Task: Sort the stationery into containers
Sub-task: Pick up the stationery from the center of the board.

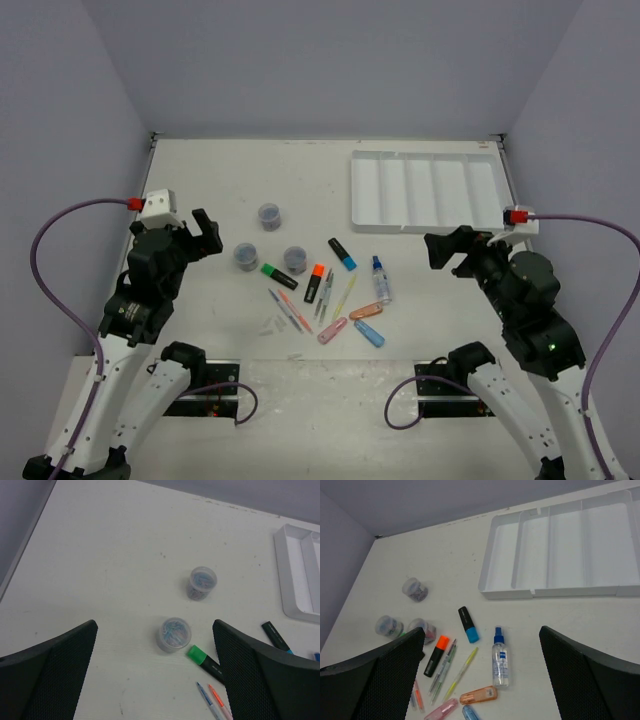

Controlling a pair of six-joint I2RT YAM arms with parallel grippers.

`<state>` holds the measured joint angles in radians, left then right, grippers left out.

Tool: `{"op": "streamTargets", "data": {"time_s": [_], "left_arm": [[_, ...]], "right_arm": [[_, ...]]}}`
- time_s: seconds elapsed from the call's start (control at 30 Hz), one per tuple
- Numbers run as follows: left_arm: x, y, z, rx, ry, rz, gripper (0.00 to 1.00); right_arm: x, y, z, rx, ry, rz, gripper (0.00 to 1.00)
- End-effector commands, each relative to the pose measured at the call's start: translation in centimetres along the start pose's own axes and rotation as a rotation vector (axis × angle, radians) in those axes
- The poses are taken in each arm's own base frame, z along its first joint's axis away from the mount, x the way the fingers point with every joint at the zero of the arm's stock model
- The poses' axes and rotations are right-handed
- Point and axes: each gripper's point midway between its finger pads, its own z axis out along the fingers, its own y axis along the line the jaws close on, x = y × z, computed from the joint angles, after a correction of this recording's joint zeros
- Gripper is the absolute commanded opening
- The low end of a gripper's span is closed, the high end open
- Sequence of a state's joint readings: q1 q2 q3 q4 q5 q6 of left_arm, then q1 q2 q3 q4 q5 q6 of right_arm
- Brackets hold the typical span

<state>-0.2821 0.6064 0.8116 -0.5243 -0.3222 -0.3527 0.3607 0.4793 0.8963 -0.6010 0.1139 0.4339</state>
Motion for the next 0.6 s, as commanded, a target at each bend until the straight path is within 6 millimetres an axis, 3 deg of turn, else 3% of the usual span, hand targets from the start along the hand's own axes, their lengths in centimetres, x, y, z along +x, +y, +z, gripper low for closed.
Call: {"op": "streamTargets", "data": {"time_s": [0.0,0.33,0.57], "left_arm": [[-0.5,0.0,0.3,-0.014,-0.018,-0.010,1.00],[-0.4,0.2,0.4,-0.026,-0.010,-0.012,1.00],[-0.6,0.7,0.4,-0.035,-0.015,-0.025,1.00]], "right_arm": [[-1.3,0.1,0.5,0.023,-0.035,0.025,0.99],[0.3,2.1,2.5,-0.086,0.017,0.060,0.99],[1.9,4.9,7.2,-0.170,0.159,0.075,0.99]]}}
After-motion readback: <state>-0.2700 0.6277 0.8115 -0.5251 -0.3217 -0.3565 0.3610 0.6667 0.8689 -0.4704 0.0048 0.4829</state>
